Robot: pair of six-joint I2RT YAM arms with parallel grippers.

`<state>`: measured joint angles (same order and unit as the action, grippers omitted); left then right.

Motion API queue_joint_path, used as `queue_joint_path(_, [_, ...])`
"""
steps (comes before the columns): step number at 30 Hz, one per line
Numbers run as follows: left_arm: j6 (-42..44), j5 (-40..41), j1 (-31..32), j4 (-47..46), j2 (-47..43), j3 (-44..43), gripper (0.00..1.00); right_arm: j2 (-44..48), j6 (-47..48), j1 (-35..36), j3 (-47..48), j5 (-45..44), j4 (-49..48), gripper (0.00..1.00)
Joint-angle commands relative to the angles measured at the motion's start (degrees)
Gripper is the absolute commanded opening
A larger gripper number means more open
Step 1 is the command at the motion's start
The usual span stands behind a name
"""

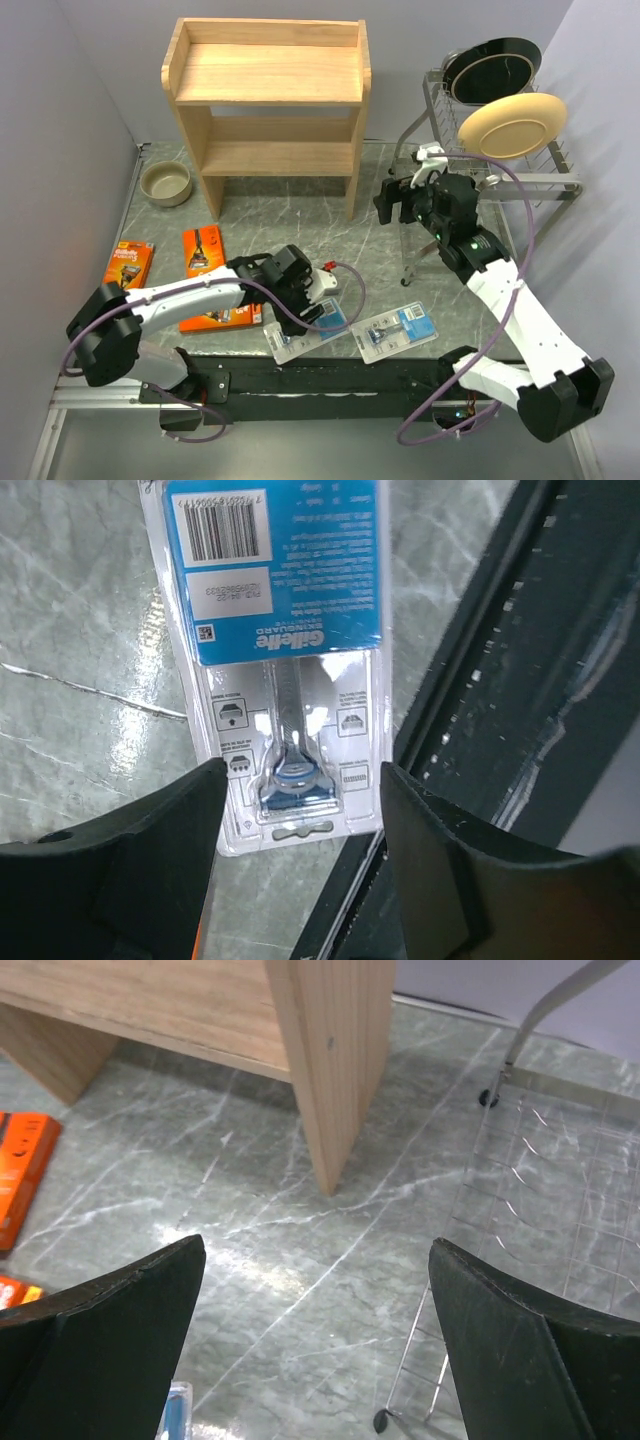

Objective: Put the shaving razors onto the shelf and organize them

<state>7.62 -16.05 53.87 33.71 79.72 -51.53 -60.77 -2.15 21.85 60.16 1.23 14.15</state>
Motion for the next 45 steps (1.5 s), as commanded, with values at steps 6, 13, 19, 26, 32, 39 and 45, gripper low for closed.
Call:
queue_joint_path(6, [-3.1, 6.6, 1.9, -2.9, 3.6, -1.2, 0.64, 9.5, -0.9, -0.5, -1.4, 11.5, -3.1, 1.0])
queue_joint_path(13, [-3.6, 6.8, 3.1, -1.2, 7.3, -2.3, 0.59, 11.4, -9.9, -0.2, 2.3, 16.3, -3.6, 0.99])
queue_joint_path(19, [-5.1, 11.7, 6.1, -1.5, 10.4, -2.7, 0.6, 12.0, -12.3, -0.1, 5.1, 14.4, -3.4, 0.98])
queue_joint_path(26, [-3.6, 11.1, 6.2, -2.2, 13.0, -3.3, 0.53, 13.0, -12.8, -0.1, 5.5, 14.3, -4.5, 0.96])
queue_joint_path(32, [-3.2, 10.3, 5.3, -2.2, 13.6, -3.5, 0.35, 12.3, -13.2, -0.1, 5.2, 12.9, -6.2, 0.95])
queue_joint_path(39, [-0.6, 7.9, 2.2, -0.9, 11.3, -4.2, 0.19, 10.1, -12.8, -0.2, 7.9, 13.4, -6.1, 0.93])
queue_joint_path(45, [2.8, 10.2, -0.8, -1.1, 5.1, -2.1, 0.1, 7.3, -8.8, 1.0, 9.2, 13.6, -5.0, 0.91])
